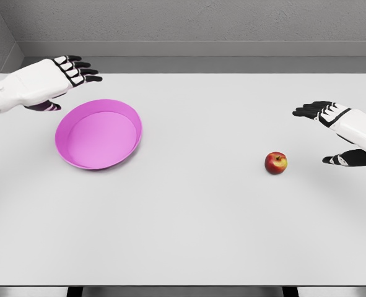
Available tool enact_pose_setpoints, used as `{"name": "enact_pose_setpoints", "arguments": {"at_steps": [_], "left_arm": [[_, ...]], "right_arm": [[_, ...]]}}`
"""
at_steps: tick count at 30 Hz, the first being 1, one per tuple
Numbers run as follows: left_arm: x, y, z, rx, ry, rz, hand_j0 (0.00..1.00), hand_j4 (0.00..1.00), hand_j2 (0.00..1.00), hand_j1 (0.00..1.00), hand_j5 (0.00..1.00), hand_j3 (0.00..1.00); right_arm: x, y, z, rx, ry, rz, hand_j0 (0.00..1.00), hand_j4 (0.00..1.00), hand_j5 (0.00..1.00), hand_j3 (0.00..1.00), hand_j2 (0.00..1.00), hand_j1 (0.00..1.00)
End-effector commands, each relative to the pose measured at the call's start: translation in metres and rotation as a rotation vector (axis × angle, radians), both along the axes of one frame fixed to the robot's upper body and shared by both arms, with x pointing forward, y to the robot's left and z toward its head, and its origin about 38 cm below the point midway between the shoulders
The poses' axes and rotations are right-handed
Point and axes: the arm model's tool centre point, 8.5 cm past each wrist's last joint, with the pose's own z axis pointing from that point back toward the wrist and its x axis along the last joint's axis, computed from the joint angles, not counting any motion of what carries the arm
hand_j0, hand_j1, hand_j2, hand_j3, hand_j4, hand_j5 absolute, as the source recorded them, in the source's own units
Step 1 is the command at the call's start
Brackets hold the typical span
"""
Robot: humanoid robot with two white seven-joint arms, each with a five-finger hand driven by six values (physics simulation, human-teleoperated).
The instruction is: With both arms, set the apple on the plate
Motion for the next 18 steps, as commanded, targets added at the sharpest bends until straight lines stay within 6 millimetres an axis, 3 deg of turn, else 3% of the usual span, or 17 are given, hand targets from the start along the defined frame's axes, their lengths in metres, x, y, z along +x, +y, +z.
{"name": "enact_pose_setpoints", "arguments": {"at_steps": [1, 5, 7, 8, 12, 18], "left_arm": [[0.000, 0.000, 0.001, -0.005, -0.001, 0.001, 1.00, 1.00, 1.00, 1.00, 1.00, 1.00], [0.000, 0.001, 0.002, -0.005, -0.002, 0.003, 1.00, 1.00, 1.00, 1.00, 1.00, 1.00], [0.000, 0.004, 0.003, -0.003, -0.003, 0.008, 1.00, 1.00, 1.00, 1.00, 1.00, 1.00], [-0.002, 0.013, 0.006, 0.012, -0.004, 0.024, 1.00, 1.00, 1.00, 1.00, 1.00, 1.00], [-0.002, 0.014, 0.006, 0.013, -0.005, 0.025, 1.00, 1.00, 1.00, 1.00, 1.00, 1.00], [-0.002, 0.013, 0.006, 0.013, -0.005, 0.023, 1.00, 1.00, 1.00, 1.00, 1.00, 1.00]], "right_arm": [[-0.001, 0.002, 0.000, -0.010, 0.014, 0.011, 1.00, 1.00, 1.00, 1.00, 1.00, 1.00], [-0.001, 0.005, -0.004, -0.002, 0.023, 0.016, 1.00, 1.00, 1.00, 1.00, 1.00, 1.00], [0.006, 0.004, -0.015, -0.008, 0.076, -0.068, 1.00, 1.00, 1.00, 1.00, 1.00, 1.00], [0.009, 0.010, -0.025, -0.014, 0.114, -0.087, 1.00, 1.00, 1.00, 1.00, 1.00, 1.00], [0.018, 0.037, -0.046, -0.063, 0.234, -0.074, 1.00, 1.00, 1.00, 1.00, 1.00, 1.00], [0.020, 0.046, -0.046, -0.166, 0.322, -0.007, 1.00, 1.00, 1.00, 1.00, 1.00, 1.00]]}}
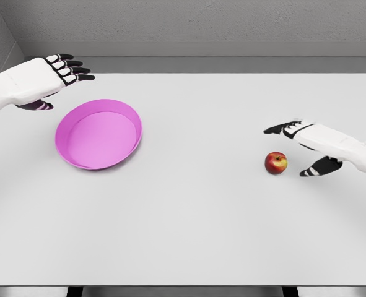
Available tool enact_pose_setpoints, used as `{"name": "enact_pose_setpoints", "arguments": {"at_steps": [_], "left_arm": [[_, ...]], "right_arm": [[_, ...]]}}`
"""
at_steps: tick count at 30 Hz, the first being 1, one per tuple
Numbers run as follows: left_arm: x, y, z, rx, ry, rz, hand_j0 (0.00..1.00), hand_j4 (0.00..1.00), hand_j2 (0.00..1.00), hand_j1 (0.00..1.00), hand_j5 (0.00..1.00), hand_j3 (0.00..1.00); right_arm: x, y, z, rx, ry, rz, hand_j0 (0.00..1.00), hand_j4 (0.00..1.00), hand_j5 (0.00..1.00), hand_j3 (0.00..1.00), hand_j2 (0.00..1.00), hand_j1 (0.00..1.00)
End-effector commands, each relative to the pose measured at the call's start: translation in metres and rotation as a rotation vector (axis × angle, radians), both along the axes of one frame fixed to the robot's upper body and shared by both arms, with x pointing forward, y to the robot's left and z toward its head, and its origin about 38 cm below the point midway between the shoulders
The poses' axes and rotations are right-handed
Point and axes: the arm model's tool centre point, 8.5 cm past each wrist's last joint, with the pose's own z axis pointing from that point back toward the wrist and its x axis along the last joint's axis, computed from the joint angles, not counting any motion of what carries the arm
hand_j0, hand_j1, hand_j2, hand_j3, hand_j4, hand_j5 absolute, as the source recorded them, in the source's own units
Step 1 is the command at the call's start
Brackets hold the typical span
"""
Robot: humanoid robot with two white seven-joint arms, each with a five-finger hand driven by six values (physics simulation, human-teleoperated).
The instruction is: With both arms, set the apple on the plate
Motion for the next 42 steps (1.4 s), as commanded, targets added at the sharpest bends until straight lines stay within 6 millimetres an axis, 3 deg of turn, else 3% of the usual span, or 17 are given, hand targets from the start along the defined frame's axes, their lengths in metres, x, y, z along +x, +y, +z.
{"name": "enact_pose_setpoints", "arguments": {"at_steps": [1, 6, 8, 13, 22, 28, 33, 35, 39, 42], "left_arm": [[0.000, 0.001, 0.001, -0.006, -0.001, 0.001, 1.00, 1.00, 1.00, 1.00, 1.00, 1.00], [0.000, 0.001, 0.001, -0.006, -0.002, 0.003, 1.00, 1.00, 1.00, 1.00, 1.00, 1.00], [0.000, 0.001, 0.002, -0.006, -0.003, 0.003, 1.00, 1.00, 1.00, 1.00, 1.00, 1.00], [0.000, 0.001, 0.003, -0.007, -0.004, 0.003, 1.00, 1.00, 1.00, 1.00, 1.00, 1.00], [0.001, 0.001, 0.003, -0.007, -0.006, 0.003, 1.00, 1.00, 1.00, 1.00, 1.00, 1.00], [0.001, 0.001, 0.003, -0.007, -0.006, 0.003, 1.00, 1.00, 1.00, 1.00, 1.00, 1.00], [0.001, 0.001, 0.003, -0.007, -0.006, 0.003, 1.00, 1.00, 1.00, 1.00, 1.00, 1.00], [0.001, 0.001, 0.003, -0.007, -0.006, 0.003, 1.00, 1.00, 1.00, 1.00, 1.00, 1.00], [0.001, 0.001, 0.003, -0.007, -0.006, 0.003, 1.00, 1.00, 1.00, 1.00, 1.00, 1.00], [0.001, 0.001, 0.003, -0.007, -0.006, 0.003, 1.00, 1.00, 1.00, 1.00, 1.00, 1.00]], "right_arm": [[-0.004, 0.006, -0.007, -0.024, 0.057, 0.027, 1.00, 1.00, 1.00, 1.00, 1.00, 1.00], [0.004, 0.017, -0.006, -0.056, 0.094, 0.032, 1.00, 1.00, 1.00, 1.00, 1.00, 1.00], [0.011, 0.032, -0.012, -0.075, 0.140, 0.035, 1.00, 1.00, 1.00, 1.00, 1.00, 1.00], [0.013, 0.028, -0.021, -0.092, 0.185, -0.034, 1.00, 1.00, 1.00, 1.00, 1.00, 1.00], [0.020, 0.023, -0.017, -0.115, 0.220, -0.103, 1.00, 1.00, 1.00, 1.00, 1.00, 1.00], [0.026, 0.040, -0.021, -0.117, 0.236, -0.089, 1.00, 1.00, 1.00, 1.00, 1.00, 1.00], [0.025, 0.040, -0.028, -0.126, 0.262, -0.110, 1.00, 1.00, 1.00, 1.00, 1.00, 1.00], [0.025, 0.040, -0.028, -0.126, 0.262, -0.111, 0.95, 0.95, 0.95, 0.95, 0.95, 0.95], [0.025, 0.039, -0.029, -0.127, 0.262, -0.109, 0.68, 0.68, 0.68, 0.68, 0.68, 0.68], [0.025, 0.040, -0.029, -0.127, 0.262, -0.104, 0.56, 0.56, 0.56, 0.56, 0.56, 0.56]]}}
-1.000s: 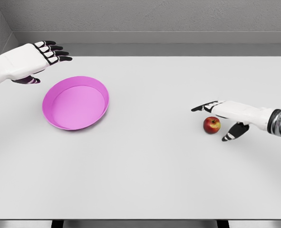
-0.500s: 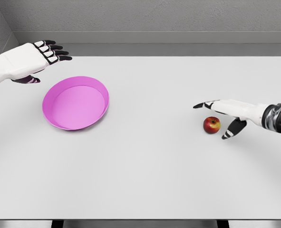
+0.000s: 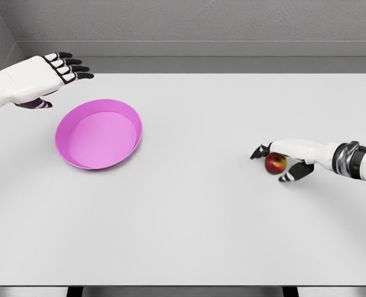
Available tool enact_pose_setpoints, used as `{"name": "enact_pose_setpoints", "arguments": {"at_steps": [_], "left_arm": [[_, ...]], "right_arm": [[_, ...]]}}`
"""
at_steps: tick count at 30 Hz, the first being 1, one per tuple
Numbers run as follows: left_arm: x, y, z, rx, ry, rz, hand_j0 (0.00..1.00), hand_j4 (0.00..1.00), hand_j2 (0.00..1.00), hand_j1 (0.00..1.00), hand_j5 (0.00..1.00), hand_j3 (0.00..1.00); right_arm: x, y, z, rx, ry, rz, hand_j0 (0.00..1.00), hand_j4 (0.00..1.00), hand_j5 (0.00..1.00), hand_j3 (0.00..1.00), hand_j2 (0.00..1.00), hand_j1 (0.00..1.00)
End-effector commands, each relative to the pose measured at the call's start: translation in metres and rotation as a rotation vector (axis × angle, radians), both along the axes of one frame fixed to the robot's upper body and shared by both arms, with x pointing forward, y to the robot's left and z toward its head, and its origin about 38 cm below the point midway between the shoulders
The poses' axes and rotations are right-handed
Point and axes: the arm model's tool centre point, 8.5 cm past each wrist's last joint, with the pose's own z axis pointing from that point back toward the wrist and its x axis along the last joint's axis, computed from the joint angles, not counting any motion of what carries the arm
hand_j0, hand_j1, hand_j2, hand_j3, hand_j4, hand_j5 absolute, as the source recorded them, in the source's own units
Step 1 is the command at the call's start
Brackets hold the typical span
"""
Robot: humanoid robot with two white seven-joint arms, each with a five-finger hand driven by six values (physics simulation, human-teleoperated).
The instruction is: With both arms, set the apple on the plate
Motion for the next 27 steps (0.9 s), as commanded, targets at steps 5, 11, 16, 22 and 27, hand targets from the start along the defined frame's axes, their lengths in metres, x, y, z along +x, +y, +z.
{"name": "enact_pose_setpoints", "arguments": {"at_steps": [5, 11, 16, 22, 27], "left_arm": [[0.000, 0.001, 0.000, -0.006, 0.001, 0.001, 1.00, 1.00, 1.00, 1.00, 1.00, 1.00], [0.000, 0.001, 0.000, -0.006, 0.001, 0.001, 1.00, 1.00, 1.00, 1.00, 1.00, 1.00], [0.000, 0.001, 0.000, -0.006, 0.001, 0.001, 1.00, 1.00, 1.00, 1.00, 1.00, 1.00], [0.000, 0.000, 0.001, -0.006, 0.000, 0.001, 1.00, 1.00, 1.00, 1.00, 1.00, 1.00], [0.000, 0.001, 0.001, -0.006, 0.000, 0.003, 1.00, 1.00, 1.00, 1.00, 1.00, 1.00]], "right_arm": [[0.000, 0.000, 0.000, 0.001, 0.001, 0.002, 0.52, 0.52, 0.52, 0.52, 0.52, 0.52], [-0.001, 0.001, 0.000, 0.001, 0.000, 0.003, 0.50, 0.50, 0.50, 0.50, 0.50, 0.50], [-0.001, 0.001, 0.001, 0.003, -0.003, 0.006, 0.48, 0.48, 0.48, 0.48, 0.48, 0.48], [0.004, 0.005, 0.011, 0.007, -0.029, 0.015, 0.46, 0.46, 0.46, 0.46, 0.46, 0.46], [0.004, 0.018, 0.024, 0.025, -0.064, 0.055, 0.45, 0.45, 0.45, 0.45, 0.45, 0.45]]}}
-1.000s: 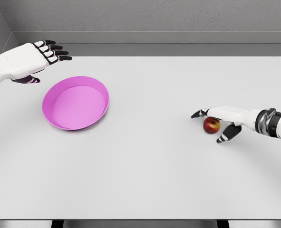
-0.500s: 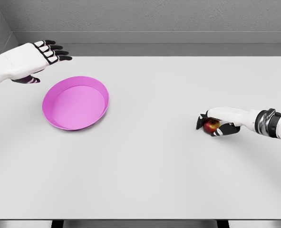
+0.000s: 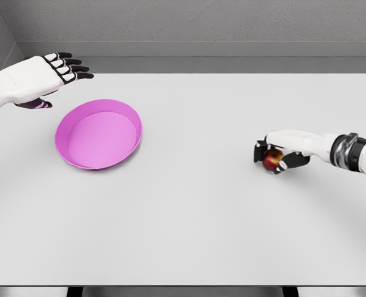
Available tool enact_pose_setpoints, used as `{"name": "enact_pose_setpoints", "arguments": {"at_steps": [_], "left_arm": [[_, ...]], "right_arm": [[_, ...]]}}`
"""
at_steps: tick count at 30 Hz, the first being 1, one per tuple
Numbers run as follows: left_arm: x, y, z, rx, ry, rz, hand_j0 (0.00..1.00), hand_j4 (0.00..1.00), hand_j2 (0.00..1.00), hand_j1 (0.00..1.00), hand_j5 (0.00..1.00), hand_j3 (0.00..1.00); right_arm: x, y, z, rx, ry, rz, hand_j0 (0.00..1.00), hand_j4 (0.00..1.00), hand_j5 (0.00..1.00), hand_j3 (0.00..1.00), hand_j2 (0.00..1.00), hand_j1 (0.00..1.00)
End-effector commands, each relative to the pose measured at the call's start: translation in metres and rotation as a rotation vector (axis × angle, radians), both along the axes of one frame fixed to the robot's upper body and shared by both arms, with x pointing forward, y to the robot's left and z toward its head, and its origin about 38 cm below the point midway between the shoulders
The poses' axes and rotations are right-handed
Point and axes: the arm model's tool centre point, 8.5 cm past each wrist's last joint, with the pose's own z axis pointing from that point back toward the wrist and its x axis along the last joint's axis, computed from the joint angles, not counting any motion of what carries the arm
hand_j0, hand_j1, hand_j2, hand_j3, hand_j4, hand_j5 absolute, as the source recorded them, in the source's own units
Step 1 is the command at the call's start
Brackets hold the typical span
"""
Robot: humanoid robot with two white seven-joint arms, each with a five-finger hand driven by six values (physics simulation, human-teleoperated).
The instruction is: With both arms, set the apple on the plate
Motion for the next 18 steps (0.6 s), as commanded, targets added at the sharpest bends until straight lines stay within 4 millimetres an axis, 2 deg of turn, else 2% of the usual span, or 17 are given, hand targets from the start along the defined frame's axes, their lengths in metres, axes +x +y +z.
{"name": "enact_pose_setpoints", "arguments": {"at_steps": [1, 13, 18], "left_arm": [[0.000, 0.001, 0.001, -0.006, 0.000, 0.001, 1.00, 1.00, 1.00, 1.00, 1.00, 1.00], [-0.001, 0.004, 0.003, 0.000, -0.002, 0.008, 1.00, 1.00, 1.00, 1.00, 1.00, 1.00], [-0.001, 0.005, 0.004, 0.001, -0.004, 0.009, 1.00, 1.00, 1.00, 1.00, 1.00, 1.00]], "right_arm": [[-0.002, 0.007, 0.002, 0.013, -0.007, 0.020, 0.45, 0.45, 0.45, 0.45, 0.45, 0.45], [0.000, 0.024, 0.010, 0.048, -0.049, 0.105, 0.43, 0.43, 0.43, 0.43, 0.43, 0.43], [0.003, 0.042, 0.017, 0.090, -0.075, 0.147, 0.42, 0.42, 0.42, 0.42, 0.42, 0.42]]}}
